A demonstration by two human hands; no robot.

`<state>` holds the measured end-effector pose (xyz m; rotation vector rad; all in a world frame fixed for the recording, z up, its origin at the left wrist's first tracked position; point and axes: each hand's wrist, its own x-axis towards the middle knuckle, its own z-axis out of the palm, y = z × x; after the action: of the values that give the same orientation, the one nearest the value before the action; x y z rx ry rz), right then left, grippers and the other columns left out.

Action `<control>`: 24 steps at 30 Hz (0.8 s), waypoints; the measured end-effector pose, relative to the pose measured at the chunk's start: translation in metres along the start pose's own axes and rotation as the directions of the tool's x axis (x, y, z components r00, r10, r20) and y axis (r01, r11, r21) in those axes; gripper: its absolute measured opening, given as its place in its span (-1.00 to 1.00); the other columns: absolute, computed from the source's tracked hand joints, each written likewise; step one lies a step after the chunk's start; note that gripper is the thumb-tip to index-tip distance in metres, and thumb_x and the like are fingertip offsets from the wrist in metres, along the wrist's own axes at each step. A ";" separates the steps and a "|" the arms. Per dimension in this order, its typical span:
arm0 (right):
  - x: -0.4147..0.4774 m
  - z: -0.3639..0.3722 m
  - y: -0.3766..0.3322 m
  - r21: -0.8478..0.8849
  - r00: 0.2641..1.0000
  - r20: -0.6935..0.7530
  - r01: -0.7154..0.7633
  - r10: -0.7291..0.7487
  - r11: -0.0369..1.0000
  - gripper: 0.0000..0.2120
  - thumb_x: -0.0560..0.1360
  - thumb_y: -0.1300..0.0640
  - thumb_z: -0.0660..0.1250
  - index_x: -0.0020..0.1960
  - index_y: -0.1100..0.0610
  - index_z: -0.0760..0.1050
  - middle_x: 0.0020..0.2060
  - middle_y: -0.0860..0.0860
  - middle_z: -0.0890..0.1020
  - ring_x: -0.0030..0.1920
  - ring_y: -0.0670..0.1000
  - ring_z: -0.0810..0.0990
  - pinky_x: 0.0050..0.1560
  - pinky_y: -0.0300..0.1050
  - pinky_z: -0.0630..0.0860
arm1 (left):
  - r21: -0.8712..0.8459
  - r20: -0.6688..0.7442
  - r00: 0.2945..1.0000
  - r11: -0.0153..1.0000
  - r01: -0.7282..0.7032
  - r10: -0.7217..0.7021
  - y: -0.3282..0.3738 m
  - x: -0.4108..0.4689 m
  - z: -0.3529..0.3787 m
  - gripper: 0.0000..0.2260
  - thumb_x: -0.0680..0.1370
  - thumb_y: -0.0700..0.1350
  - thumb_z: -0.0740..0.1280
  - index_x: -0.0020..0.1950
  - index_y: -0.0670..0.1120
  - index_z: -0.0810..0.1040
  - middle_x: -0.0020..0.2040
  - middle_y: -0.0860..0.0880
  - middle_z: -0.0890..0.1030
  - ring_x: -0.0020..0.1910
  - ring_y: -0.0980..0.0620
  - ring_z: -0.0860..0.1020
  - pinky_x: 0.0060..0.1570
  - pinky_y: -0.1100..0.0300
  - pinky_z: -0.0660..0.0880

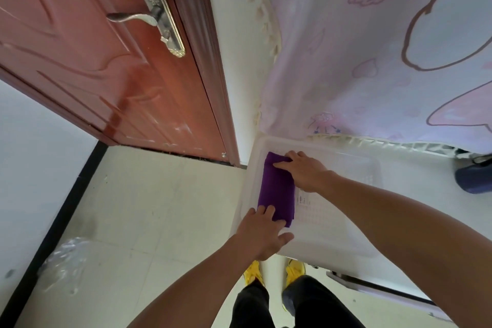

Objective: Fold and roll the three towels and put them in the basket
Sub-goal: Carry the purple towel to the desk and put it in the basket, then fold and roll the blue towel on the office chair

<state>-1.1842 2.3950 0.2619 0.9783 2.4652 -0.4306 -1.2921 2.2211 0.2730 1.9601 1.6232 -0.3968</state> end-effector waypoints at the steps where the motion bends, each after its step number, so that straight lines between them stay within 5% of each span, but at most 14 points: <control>1: -0.003 -0.004 0.002 0.007 1.000 -0.007 0.004 -0.004 1.000 -0.38 0.52 0.27 0.23 0.49 -0.13 0.21 0.39 0.05 0.28 0.33 0.12 0.31 0.17 0.03 0.47 | -0.019 -0.039 0.999 1.000 0.010 -0.010 0.002 -0.007 0.001 -0.56 0.62 0.17 -0.03 0.33 -0.03 0.40 0.30 -0.13 0.38 0.23 -0.13 0.36 0.24 -0.03 0.30; 5: -0.015 -0.026 0.007 0.040 0.982 -0.191 0.011 -0.003 0.999 -0.55 0.54 0.26 0.16 0.39 -0.03 0.39 0.27 0.03 0.44 0.25 0.06 0.40 0.11 0.02 0.48 | -0.124 -0.277 0.955 0.989 0.077 -0.109 0.005 -0.043 0.009 -0.65 0.63 0.07 0.04 0.29 -0.05 0.43 0.29 -0.06 0.43 0.22 -0.03 0.38 0.27 0.08 0.34; 9: -0.024 -0.057 -0.022 0.000 0.927 -0.334 0.183 -0.172 0.983 -0.64 0.55 0.23 0.13 0.30 0.04 0.46 0.16 0.03 0.52 0.16 0.05 0.47 0.06 0.00 0.47 | -0.262 -0.415 0.825 0.918 0.296 -0.384 0.000 -0.092 0.013 -0.66 0.63 0.03 0.08 0.35 0.00 0.43 0.28 0.01 0.45 0.24 0.02 0.41 0.24 0.18 0.34; 15: -0.048 -0.052 -0.142 -0.121 0.738 -0.363 0.568 -0.569 0.814 -0.71 0.53 0.16 0.21 0.23 0.05 0.52 0.10 0.02 0.57 0.11 0.07 0.53 -0.01 -0.10 0.45 | -0.497 -0.276 0.558 0.614 0.613 -0.782 0.006 -0.195 0.062 -0.71 0.61 0.00 0.15 0.29 -0.01 0.47 0.22 -0.01 0.50 0.21 0.00 0.47 0.16 0.12 0.40; 24: -0.157 0.019 -0.382 -0.311 0.352 -0.088 0.879 -0.932 0.361 -0.69 0.53 0.14 0.17 0.24 0.03 0.50 0.06 0.02 0.58 0.07 0.08 0.53 -0.05 -0.06 0.47 | -0.606 -0.103 0.078 0.124 0.786 -0.992 0.076 -0.425 0.196 -0.74 0.57 0.02 0.20 0.20 -0.01 0.52 0.13 -0.02 0.54 0.10 -0.06 0.54 0.02 0.06 0.49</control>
<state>-1.3463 2.0311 0.3724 -0.6549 3.0065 -0.3523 -1.2898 1.7566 0.3688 0.3414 2.9239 0.0829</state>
